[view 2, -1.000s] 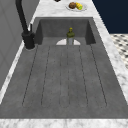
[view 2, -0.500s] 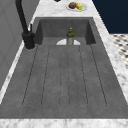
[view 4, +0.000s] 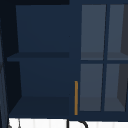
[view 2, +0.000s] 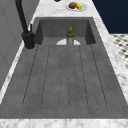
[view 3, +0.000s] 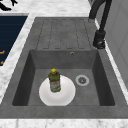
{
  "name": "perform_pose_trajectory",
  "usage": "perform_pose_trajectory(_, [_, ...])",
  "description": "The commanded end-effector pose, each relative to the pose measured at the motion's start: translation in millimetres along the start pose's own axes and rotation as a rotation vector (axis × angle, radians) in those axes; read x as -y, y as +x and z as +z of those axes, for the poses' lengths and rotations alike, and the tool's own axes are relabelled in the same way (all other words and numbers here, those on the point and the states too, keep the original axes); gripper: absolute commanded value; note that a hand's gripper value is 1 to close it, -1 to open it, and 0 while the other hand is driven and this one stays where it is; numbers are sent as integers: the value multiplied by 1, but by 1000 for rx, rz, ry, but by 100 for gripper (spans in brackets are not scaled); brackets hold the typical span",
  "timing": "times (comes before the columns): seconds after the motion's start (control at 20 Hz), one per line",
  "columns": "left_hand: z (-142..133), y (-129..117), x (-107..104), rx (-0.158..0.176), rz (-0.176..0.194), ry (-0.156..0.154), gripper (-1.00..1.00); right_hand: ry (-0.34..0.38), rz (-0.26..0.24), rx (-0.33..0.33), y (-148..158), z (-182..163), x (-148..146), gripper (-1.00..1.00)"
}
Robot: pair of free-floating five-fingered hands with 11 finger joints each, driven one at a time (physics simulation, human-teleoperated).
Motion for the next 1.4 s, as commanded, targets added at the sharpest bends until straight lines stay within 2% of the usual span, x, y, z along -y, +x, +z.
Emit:
perform_pose_trajectory(0.0, [0,0,0,0,0,0,0,44,36,45,-11,-15,-22,-100])
perform_pose_trajectory(0.45, [0,0,0,0,0,0,0,74,37,95,-31,-50,-66,-100])
perform_pose_trajectory(0.65, [0,0,0,0,0,0,0,85,28,121,-32,-63,-74,-100])
perform_pose_trajectory(0.9, [0,0,0,0,0,0,0,106,34,123,-34,-84,-87,-100])
perform_pose_trajectory(1.35, [0,0,0,0,0,0,0,164,-1,114,-45,-124,-99,-100])
